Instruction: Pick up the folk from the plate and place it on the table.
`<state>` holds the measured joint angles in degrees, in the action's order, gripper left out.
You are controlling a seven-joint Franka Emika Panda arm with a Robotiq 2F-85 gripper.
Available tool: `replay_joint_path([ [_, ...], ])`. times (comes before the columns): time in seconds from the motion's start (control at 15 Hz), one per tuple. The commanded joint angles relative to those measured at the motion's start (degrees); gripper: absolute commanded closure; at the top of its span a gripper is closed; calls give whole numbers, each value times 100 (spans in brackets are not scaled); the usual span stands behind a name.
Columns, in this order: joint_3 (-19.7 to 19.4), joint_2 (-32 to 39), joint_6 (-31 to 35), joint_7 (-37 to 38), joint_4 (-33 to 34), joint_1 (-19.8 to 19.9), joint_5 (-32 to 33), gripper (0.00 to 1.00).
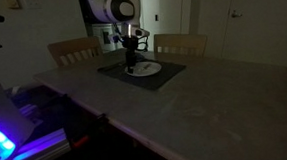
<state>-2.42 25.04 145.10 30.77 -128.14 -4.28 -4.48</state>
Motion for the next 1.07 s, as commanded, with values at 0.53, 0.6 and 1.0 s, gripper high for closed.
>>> replay_joint_path([
  [0.53,311,-696,-322,-1207,-147,61,-172,97],
  [0.6,412,-777,-434,-1433,-139,46,-196,97],
  [1.0,918,-975,-877,-2592,-176,-145,-58,97],
])
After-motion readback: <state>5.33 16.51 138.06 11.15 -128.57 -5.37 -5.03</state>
